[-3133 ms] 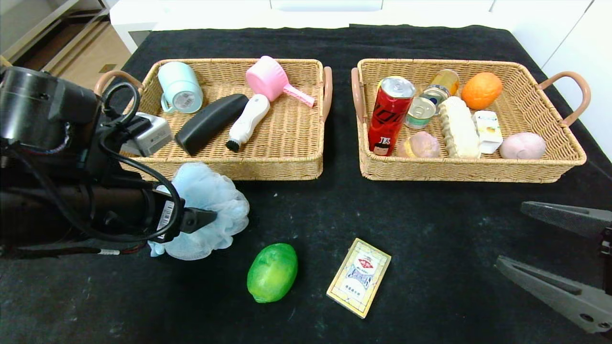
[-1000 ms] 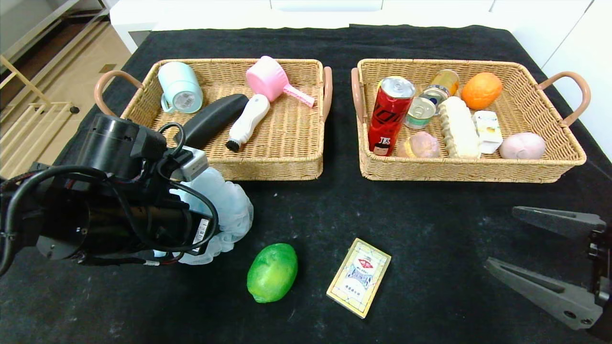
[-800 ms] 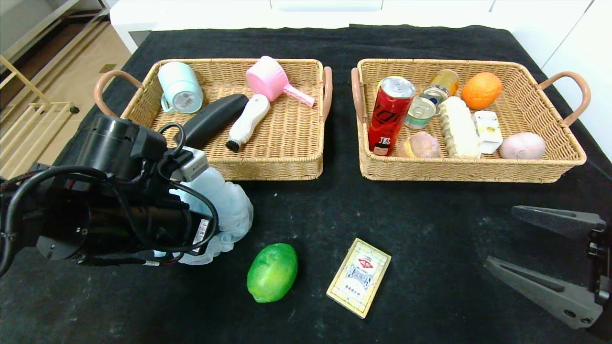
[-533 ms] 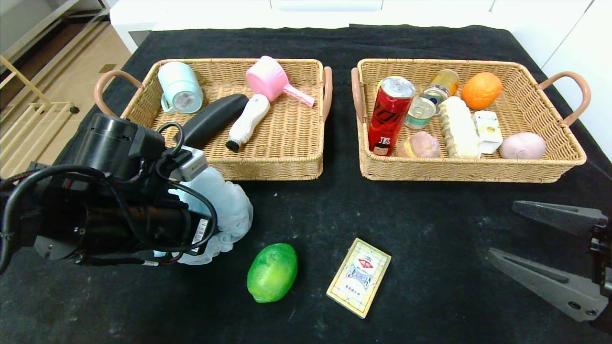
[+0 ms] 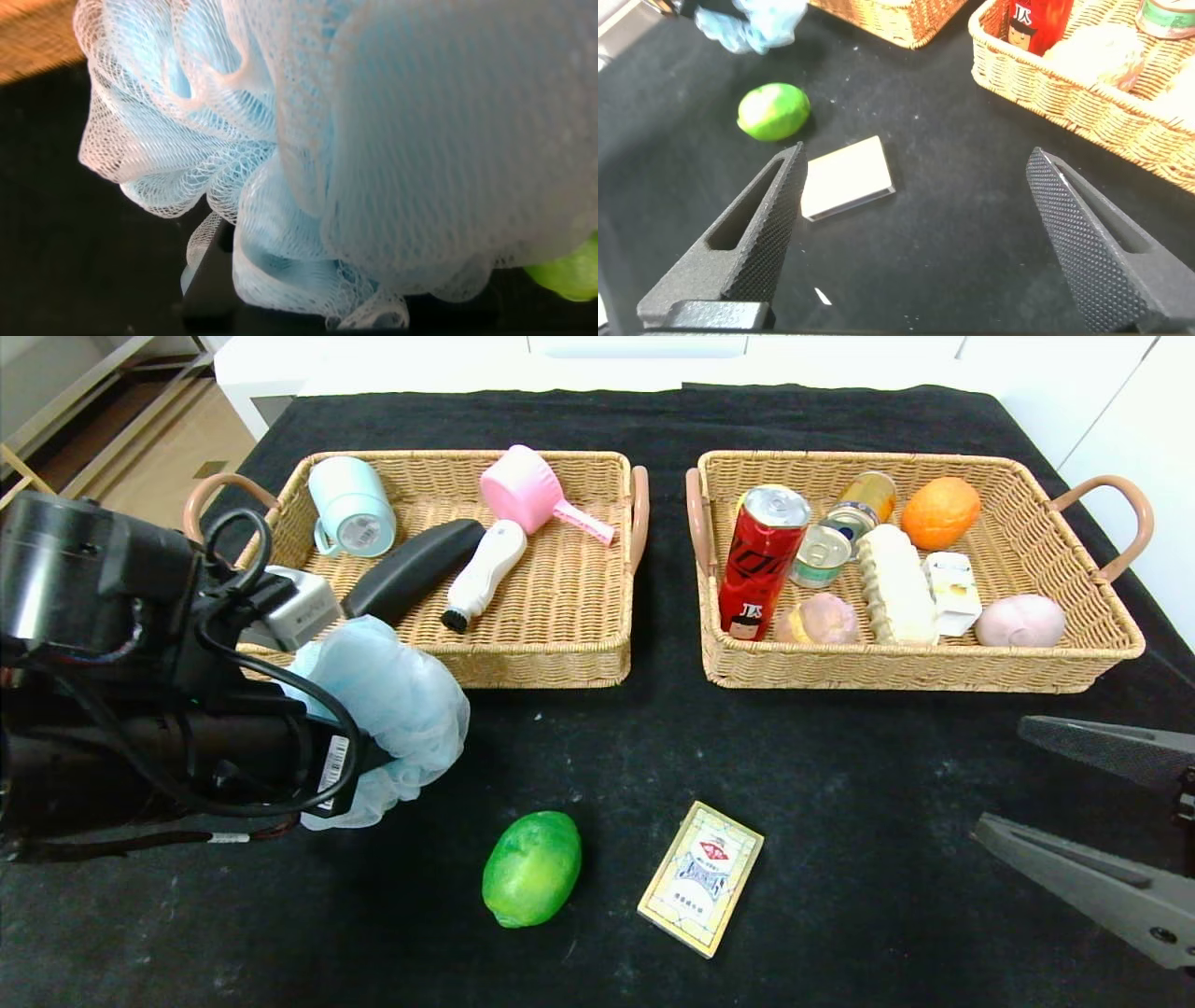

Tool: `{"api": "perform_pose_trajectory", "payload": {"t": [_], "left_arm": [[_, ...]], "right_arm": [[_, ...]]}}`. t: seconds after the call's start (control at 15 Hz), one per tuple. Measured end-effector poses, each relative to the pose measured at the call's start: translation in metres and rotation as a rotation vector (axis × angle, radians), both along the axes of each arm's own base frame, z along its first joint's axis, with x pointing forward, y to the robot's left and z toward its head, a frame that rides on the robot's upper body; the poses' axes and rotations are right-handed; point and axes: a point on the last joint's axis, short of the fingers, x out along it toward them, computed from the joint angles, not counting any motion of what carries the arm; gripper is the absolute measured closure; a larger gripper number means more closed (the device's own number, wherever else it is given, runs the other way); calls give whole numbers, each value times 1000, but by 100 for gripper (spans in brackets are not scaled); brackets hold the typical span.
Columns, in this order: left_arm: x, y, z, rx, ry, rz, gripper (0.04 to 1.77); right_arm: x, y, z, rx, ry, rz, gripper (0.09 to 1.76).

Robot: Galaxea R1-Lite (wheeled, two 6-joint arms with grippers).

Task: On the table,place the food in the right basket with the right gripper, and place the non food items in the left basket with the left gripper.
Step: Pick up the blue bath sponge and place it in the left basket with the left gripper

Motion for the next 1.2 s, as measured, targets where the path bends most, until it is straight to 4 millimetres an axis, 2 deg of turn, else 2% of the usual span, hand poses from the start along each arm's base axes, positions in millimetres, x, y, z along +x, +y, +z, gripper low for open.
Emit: {"api": "perform_pose_trajectory", "payload": {"t": [0.27, 0.6, 0.87, 1.2], "left_arm": [[-15, 6, 26, -37, -65, 2, 116], [-13, 8, 57, -89, -170, 16, 116], [4, 7, 83, -121, -244, 26, 116], [40, -3, 93, -129, -263, 22, 117]], "right_arm": [[0, 0, 0, -1, 23, 4, 14], [1, -1, 3, -6, 38, -12, 14], [2, -1, 3, -6, 37, -14, 14], [3, -1, 3, -7, 39, -18, 14]]}}
